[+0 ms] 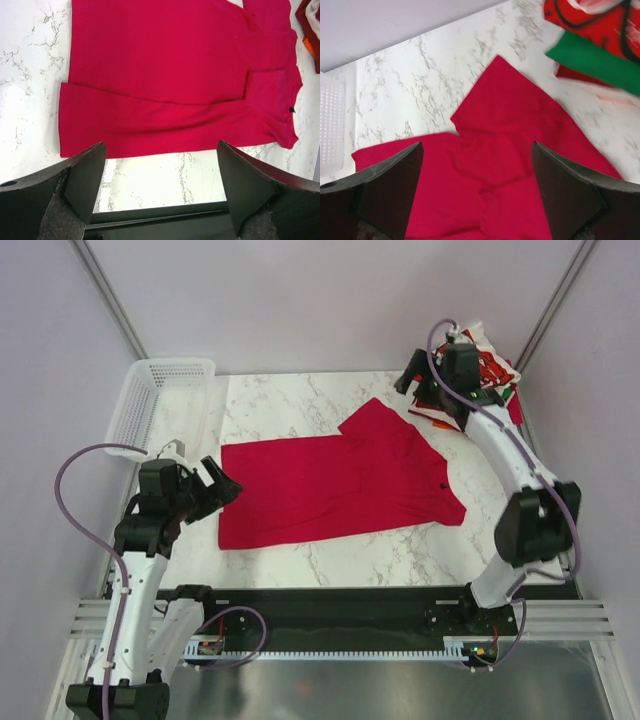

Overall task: Fold and stack the t-shirts
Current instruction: Fold the tshirt

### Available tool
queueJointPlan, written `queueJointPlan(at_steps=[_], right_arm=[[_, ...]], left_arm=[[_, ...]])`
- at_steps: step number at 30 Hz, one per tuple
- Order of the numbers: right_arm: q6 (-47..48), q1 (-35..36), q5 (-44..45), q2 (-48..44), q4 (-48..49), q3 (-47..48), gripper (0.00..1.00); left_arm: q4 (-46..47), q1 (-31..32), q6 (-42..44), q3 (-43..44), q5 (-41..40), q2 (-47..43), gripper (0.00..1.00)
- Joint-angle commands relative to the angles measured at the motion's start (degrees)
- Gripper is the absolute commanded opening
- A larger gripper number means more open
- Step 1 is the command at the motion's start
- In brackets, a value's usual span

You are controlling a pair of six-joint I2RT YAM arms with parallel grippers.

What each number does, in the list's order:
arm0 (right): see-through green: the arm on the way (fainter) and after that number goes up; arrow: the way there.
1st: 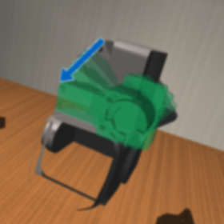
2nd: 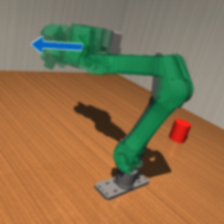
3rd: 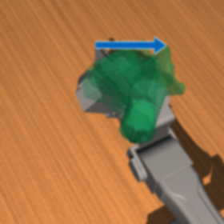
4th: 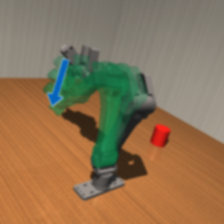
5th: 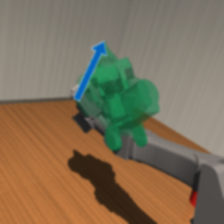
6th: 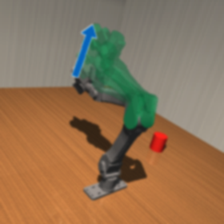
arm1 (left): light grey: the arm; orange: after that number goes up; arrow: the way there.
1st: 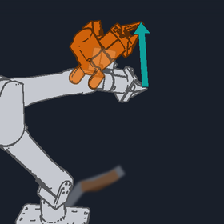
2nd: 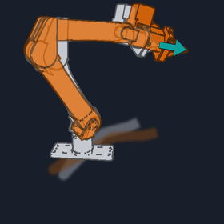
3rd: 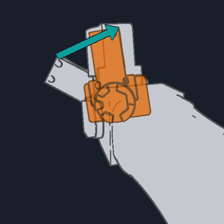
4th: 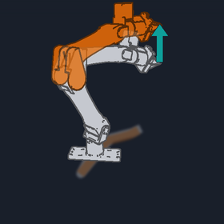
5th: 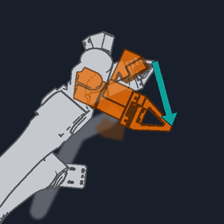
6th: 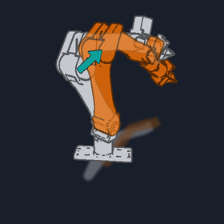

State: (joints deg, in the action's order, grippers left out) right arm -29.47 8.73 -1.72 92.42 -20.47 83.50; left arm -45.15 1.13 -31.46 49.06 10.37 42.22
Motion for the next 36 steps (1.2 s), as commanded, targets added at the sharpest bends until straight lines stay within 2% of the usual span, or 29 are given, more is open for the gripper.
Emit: queueJointPlan(at_steps=[1,2,3,6,8,12,15,23,34,36], right_arm=[[4.7,0.4,-1.8,15.4,-6.1,14.4,0.95],[5.3,0.6,-3.1,22.5,-7.2,18.5,0.94],[5.8,0.8,-3.7,25.8,-8.1,25.8,0.93],[6.6,1.8,-2.8,37.6,-8.6,38.4,0.89],[7.2,2.5,-1.6,44.8,-9.0,43.9,0.88],[6.6,2.7,-0.6,53.6,-9.2,55.2,0.88],[6.4,2.8,0.2,57.1,-7.9,57.4,0.87],[8.7,3.7,1.4,59.0,-6.7,54.3,0.81],[11.8,6.6,4.1,61.1,-6.0,53.0,0.63],[12.3,6.7,5.0,61.5,-5.8,53.6,0.58]], left_arm=[[-0.3,0.3,4.1,-1.0,-0.1,-0.4,0.98],[0.0,0.3,3.9,-1.2,-0.8,-1.2,0.97],[0.3,0.3,3.5,-1.2,-2.0,-1.5,0.97],[0.7,0.2,3.3,-1.2,-4.8,-2.8,0.95],[0.7,0.1,3.3,-1.2,-4.8,-3.5,0.93],[0.8,0.2,3.2,-1.4,-4.9,-5.8,0.92],[1.0,0.2,3.0,-1.7,-5.6,-7.2,0.92],[1.0,0.2,2.7,-1.8,-6.2,-7.1,0.90],[0.9,0.2,2.5,-1.9,-6.9,-7.1,0.89],[0.8,0.2,2.5,-1.9,-7.1,-7.3,0.89]])
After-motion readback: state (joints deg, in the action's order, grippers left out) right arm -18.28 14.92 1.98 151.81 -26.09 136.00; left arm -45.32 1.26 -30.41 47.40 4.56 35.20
